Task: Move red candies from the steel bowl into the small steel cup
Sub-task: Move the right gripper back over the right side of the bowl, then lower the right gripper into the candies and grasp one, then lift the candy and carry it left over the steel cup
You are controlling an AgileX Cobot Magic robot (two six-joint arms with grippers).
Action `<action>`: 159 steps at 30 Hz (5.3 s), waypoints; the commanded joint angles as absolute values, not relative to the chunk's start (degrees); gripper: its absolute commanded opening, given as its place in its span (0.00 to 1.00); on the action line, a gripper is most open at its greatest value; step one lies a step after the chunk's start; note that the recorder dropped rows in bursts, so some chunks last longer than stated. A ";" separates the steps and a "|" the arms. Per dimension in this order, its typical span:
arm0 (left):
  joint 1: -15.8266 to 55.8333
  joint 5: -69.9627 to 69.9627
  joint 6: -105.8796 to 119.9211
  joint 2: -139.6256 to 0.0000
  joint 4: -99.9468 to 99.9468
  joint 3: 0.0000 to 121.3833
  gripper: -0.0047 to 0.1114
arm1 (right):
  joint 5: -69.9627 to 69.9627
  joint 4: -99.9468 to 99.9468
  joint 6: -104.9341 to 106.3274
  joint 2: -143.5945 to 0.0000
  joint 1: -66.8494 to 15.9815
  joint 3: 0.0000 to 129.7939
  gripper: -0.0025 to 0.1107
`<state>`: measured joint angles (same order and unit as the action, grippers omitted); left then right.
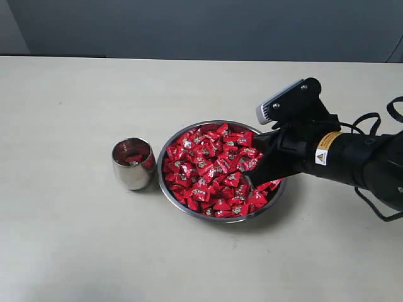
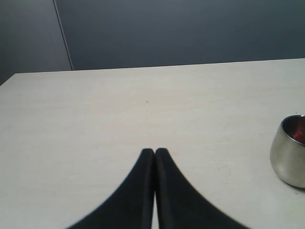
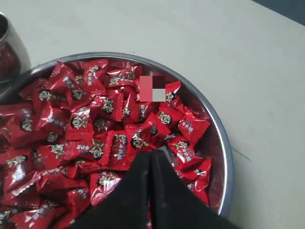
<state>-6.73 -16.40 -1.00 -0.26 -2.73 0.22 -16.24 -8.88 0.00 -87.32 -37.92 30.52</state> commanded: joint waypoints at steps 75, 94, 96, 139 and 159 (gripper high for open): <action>-6.77 -16.29 -1.09 0.00 -2.57 0.00 0.04 | -4.78 -10.45 -3.44 -109.49 -40.65 52.91 0.38; -6.77 -16.29 -1.09 0.00 -2.57 0.00 0.04 | -2.82 -10.45 -3.10 -111.73 -39.33 52.91 0.38; -6.77 -16.29 -1.09 0.00 -2.57 0.00 0.04 | -3.63 -10.45 -3.10 -112.47 -39.33 52.91 0.38; -6.77 -16.29 -1.09 0.00 -2.57 0.00 0.04 | -0.45 -11.44 -3.10 -107.80 -39.33 52.95 0.01; -6.77 -16.29 -1.09 0.00 -2.57 0.00 0.04 | 2.11 -11.44 -3.10 -101.86 -39.33 52.95 0.01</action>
